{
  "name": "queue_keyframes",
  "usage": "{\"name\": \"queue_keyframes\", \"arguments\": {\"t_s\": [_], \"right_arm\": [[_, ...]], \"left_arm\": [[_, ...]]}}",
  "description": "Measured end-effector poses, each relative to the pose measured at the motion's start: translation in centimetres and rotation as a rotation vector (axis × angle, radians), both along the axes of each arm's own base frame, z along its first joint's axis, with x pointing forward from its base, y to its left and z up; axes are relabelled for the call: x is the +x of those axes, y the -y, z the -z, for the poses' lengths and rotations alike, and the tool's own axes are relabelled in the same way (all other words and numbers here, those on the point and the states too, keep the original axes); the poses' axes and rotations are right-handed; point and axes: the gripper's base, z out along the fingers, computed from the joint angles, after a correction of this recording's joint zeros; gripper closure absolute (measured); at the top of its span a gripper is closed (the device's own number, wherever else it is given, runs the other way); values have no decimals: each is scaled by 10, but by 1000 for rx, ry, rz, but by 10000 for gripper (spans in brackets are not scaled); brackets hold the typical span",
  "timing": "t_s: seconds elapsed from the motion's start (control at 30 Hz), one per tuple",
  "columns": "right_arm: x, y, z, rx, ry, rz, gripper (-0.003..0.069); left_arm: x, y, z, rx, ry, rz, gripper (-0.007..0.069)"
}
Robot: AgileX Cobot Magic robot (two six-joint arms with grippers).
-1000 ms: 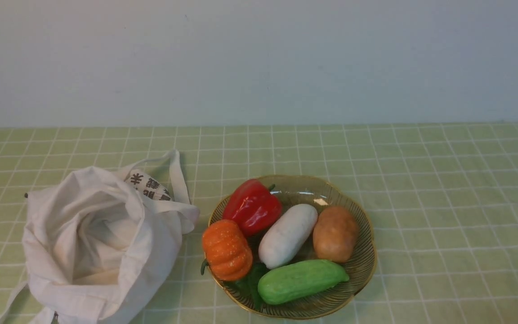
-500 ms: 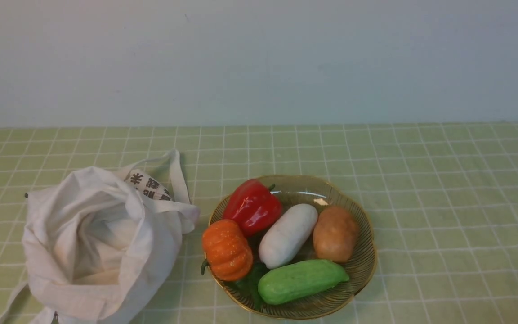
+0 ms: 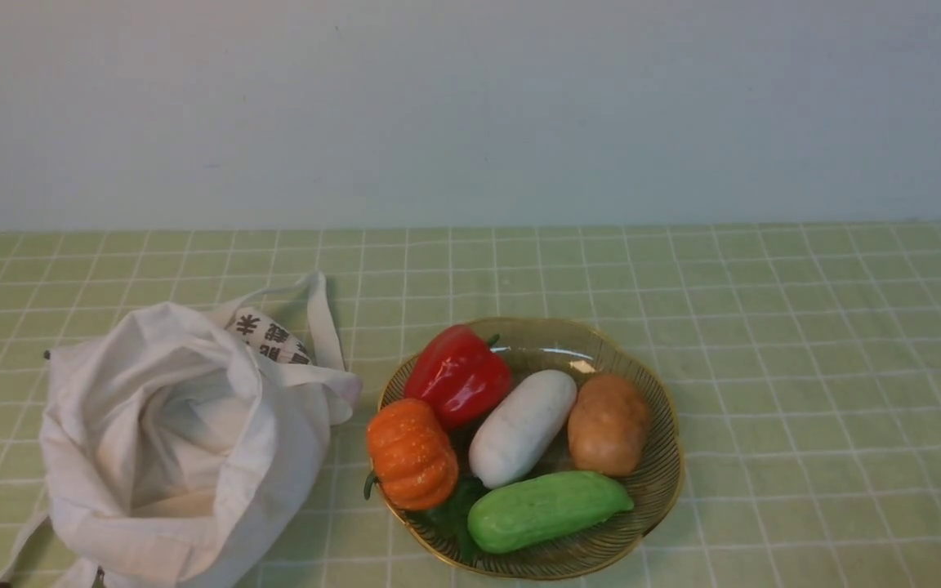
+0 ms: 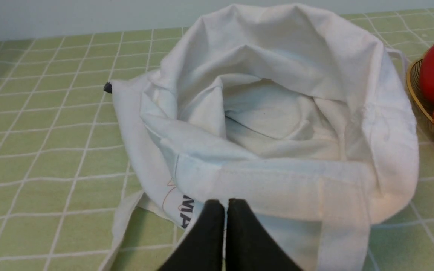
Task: Take vegetables from bag on green coffee tablecloth place on plate.
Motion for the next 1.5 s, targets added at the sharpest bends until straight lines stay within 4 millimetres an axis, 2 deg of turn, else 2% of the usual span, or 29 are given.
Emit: {"name": "queue_keyframes", "arguments": {"t_s": [1.5], "right_arm": [[0, 0, 0, 0, 0, 0, 675]], "left_arm": [[0, 1, 0, -1, -1, 21, 629]]}}
